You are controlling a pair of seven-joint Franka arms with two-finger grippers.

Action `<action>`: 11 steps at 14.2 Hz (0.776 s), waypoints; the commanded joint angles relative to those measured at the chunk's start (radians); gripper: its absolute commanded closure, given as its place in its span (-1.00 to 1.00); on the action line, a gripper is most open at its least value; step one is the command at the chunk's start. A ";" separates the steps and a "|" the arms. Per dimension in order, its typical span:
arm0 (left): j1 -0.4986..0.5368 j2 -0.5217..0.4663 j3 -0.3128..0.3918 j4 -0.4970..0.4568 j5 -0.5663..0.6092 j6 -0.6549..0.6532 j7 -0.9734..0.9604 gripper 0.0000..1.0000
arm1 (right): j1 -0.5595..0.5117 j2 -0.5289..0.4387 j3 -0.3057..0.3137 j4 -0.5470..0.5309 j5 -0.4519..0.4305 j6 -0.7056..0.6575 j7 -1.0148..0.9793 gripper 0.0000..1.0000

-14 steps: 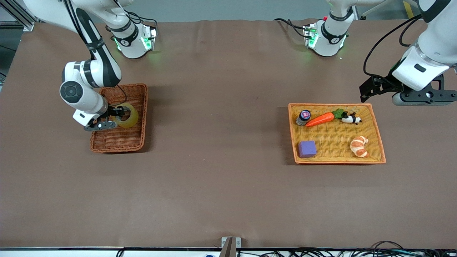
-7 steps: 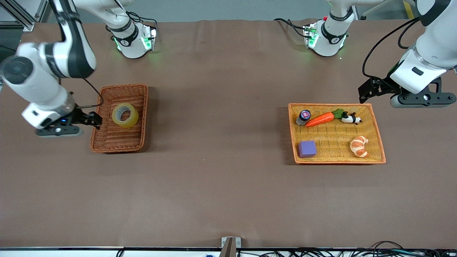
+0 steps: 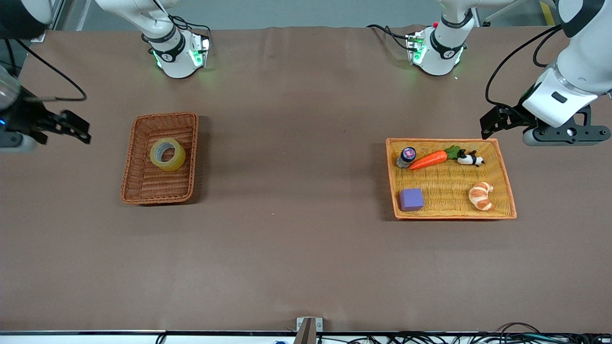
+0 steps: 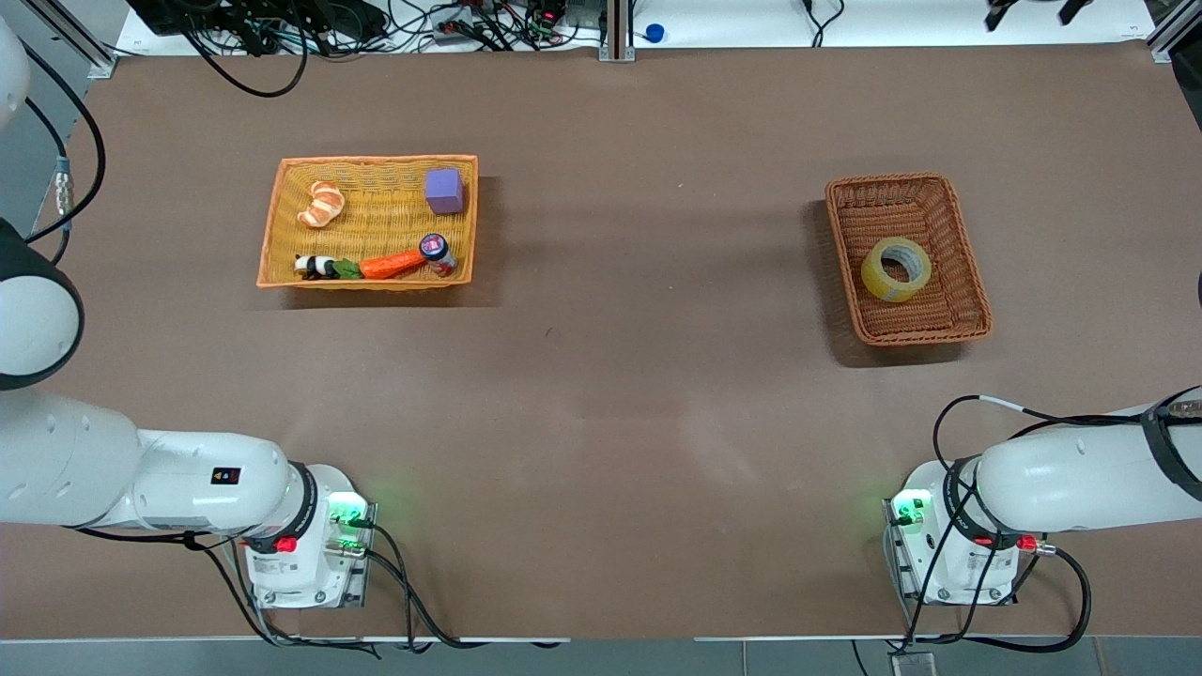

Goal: Move tape to another basket
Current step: 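Open the right gripper and withdraw it from the basket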

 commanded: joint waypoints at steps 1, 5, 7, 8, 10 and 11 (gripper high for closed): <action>0.013 0.003 0.001 0.012 0.014 -0.016 0.029 -1.00 | -0.025 -0.057 0.004 0.019 0.039 -0.060 -0.001 -1.00; 0.016 0.003 0.001 0.012 0.014 -0.016 0.033 -1.00 | -0.019 -0.054 -0.002 0.008 0.037 -0.045 -0.010 -1.00; 0.016 0.003 0.001 0.011 0.014 -0.016 0.033 -1.00 | -0.013 -0.053 0.001 -0.020 0.037 0.006 -0.011 -1.00; 0.016 0.003 0.001 0.011 0.014 -0.016 0.033 -1.00 | -0.011 -0.054 0.001 -0.033 0.037 0.014 -0.014 -1.00; 0.016 0.003 0.001 0.012 0.014 -0.016 0.033 -1.00 | -0.008 -0.054 0.003 -0.035 0.034 0.015 -0.030 -1.00; 0.016 0.003 0.001 0.012 0.014 -0.014 0.033 -1.00 | -0.011 -0.054 0.001 -0.035 0.034 0.017 -0.065 -1.00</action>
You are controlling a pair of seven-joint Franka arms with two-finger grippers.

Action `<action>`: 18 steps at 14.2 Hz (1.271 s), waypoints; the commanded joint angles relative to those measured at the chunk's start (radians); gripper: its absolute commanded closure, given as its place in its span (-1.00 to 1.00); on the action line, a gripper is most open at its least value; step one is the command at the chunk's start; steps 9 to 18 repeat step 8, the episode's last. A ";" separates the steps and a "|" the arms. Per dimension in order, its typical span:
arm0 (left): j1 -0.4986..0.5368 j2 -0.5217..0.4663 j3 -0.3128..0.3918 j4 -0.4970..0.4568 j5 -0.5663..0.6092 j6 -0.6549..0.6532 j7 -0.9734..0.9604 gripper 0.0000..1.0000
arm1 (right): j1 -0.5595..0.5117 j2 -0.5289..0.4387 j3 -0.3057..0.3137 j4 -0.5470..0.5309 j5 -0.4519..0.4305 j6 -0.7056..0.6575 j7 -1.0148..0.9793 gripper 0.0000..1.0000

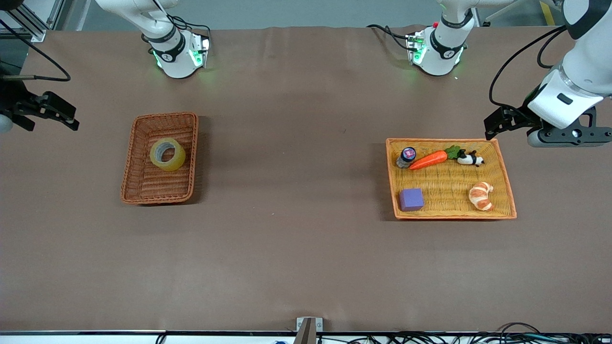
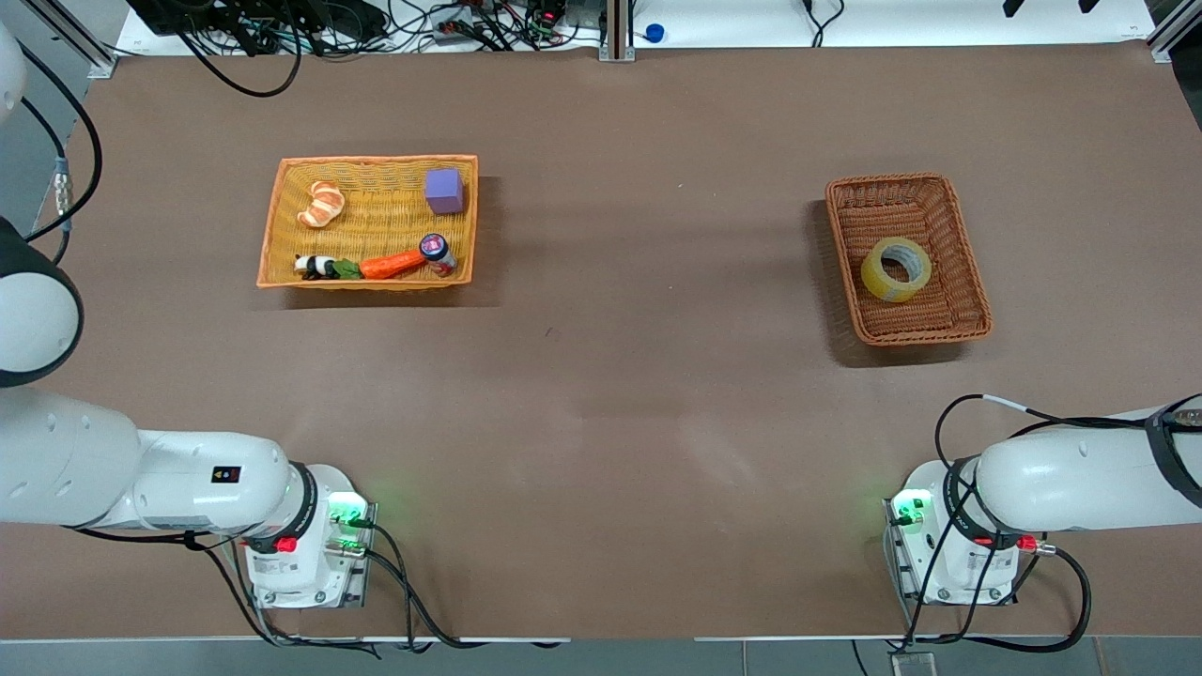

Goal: Move tape to another basket
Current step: 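Open the right gripper and withdraw it from the basket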

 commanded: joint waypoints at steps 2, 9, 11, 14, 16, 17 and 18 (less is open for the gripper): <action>0.002 0.003 0.000 0.012 0.013 -0.014 0.018 -1.00 | -0.008 -0.011 -0.006 -0.018 0.011 0.016 -0.065 -1.00; 0.007 0.013 0.000 0.034 -0.020 -0.011 0.015 -1.00 | -0.009 -0.011 -0.004 -0.018 0.013 0.018 -0.063 -1.00; 0.007 0.013 0.000 0.034 -0.020 -0.011 0.015 -1.00 | -0.009 -0.011 -0.004 -0.018 0.013 0.018 -0.063 -1.00; 0.007 0.013 0.000 0.034 -0.020 -0.011 0.015 -1.00 | -0.009 -0.011 -0.004 -0.018 0.013 0.018 -0.063 -1.00; 0.007 0.013 0.000 0.034 -0.020 -0.011 0.015 -1.00 | -0.009 -0.011 -0.004 -0.018 0.013 0.018 -0.063 -1.00; 0.007 0.013 0.000 0.034 -0.020 -0.011 0.015 -1.00 | -0.009 -0.011 -0.004 -0.018 0.013 0.018 -0.063 -1.00; 0.007 0.013 0.000 0.034 -0.020 -0.011 0.015 -1.00 | -0.009 -0.011 -0.004 -0.018 0.013 0.018 -0.063 -1.00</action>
